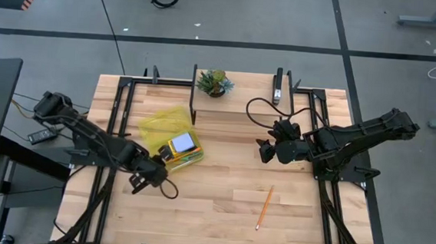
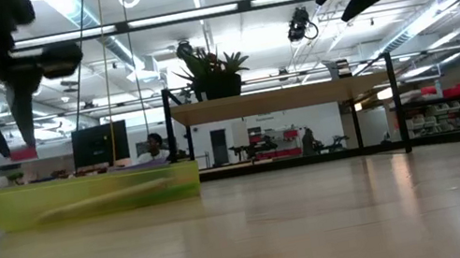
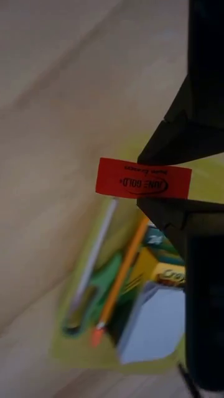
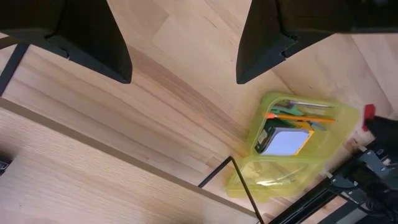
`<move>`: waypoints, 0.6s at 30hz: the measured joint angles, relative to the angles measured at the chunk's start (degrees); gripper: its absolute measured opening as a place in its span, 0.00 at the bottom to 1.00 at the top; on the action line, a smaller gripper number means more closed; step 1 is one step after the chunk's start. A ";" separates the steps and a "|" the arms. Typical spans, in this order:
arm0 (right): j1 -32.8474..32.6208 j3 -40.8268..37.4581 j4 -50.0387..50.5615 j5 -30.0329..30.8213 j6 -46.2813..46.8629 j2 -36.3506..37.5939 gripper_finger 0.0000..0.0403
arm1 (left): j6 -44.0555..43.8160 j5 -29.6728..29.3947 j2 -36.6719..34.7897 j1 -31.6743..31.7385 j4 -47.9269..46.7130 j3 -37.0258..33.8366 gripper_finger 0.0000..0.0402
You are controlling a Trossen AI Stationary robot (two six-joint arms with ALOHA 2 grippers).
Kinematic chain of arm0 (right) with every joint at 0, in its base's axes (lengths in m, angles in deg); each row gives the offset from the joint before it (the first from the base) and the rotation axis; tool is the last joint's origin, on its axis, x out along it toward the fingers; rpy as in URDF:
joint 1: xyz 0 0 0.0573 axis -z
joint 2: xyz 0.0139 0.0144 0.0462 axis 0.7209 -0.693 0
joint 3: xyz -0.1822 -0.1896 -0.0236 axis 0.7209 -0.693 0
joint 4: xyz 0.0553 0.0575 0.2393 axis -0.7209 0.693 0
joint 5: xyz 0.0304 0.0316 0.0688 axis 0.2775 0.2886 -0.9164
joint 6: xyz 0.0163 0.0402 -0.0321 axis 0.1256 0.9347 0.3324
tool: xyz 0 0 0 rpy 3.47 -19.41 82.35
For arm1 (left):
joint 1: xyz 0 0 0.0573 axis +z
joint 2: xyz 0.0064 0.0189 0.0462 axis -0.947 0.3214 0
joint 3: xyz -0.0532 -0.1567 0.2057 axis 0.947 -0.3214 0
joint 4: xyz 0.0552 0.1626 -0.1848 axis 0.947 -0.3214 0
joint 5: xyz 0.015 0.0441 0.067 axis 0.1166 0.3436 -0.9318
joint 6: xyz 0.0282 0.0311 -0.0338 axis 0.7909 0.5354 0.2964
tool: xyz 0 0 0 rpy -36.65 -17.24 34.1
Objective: Pack school essentials
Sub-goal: Put the red eraser into the yellow supply box
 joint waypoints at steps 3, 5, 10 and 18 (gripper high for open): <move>0.00 0.00 0.00 0.00 0.02 0.00 0.73 | 0.03 0.14 0.00 1.92 -0.06 -1.91 0.24; 0.01 0.00 0.00 0.00 0.02 0.00 0.73 | -0.01 0.20 0.02 3.10 -0.22 -2.86 0.23; 0.00 0.00 0.00 0.00 0.04 0.00 0.73 | -0.13 0.24 0.04 5.94 -0.26 -3.27 0.22; 0.00 0.00 0.00 0.00 0.07 0.00 0.73 | -5.62 0.32 0.04 12.03 -0.26 -3.28 0.22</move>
